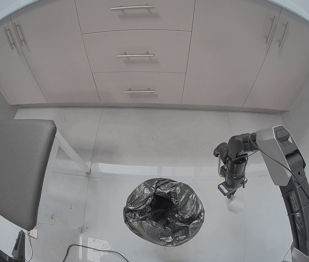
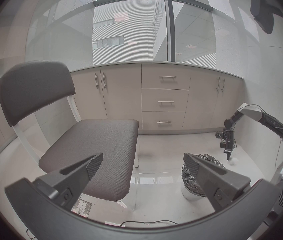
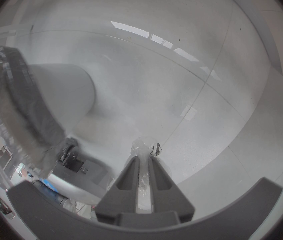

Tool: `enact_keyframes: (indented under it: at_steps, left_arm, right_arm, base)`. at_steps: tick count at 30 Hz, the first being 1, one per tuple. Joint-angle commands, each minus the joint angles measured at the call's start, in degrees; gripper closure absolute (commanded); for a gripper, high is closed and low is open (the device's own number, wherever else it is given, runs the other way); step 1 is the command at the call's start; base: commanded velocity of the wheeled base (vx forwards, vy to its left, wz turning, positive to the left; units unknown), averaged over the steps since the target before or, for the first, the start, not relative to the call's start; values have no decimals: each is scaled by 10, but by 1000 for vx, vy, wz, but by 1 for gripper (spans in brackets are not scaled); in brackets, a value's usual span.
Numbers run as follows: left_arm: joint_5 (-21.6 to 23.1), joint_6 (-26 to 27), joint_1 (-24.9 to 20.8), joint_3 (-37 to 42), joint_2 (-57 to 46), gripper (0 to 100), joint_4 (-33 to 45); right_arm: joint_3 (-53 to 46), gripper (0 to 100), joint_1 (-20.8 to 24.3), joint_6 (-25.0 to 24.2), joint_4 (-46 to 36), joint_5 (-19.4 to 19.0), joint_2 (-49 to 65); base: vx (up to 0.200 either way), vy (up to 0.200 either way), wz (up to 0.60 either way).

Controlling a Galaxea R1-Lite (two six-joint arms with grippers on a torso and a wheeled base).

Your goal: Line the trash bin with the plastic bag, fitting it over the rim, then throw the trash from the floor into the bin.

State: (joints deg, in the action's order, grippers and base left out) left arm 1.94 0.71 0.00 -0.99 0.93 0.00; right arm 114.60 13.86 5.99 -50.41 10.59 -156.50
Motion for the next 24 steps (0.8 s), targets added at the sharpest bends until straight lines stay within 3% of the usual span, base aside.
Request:
enact_keyframes:
  at_steps: [1, 6, 18, 20, 24]
  left_arm:
    - [0, 0, 0, 10, -8, 0, 0]
    - [0, 0, 0, 10, -8, 0, 0]
    - [0, 0, 0, 10, -8, 0, 0]
    - [0, 0, 0, 10, -8, 0, 0]
    - [0, 0, 0, 10, -8, 0, 0]
  right_arm:
    - [0, 100, 27, 0, -29, -4, 66]
    - [0, 100, 63, 0, -63, -5, 103]
    - [0, 100, 164, -2, -56, 0, 139]
    - [0, 100, 209, -2, -52, 2, 149]
    - [0, 100, 245, -2, -49, 10, 148]
  base:
    - [0, 0, 0]
    - [0, 0, 0]
    - [0, 0, 0]
    - [0, 0, 0]
    - [0, 0, 0]
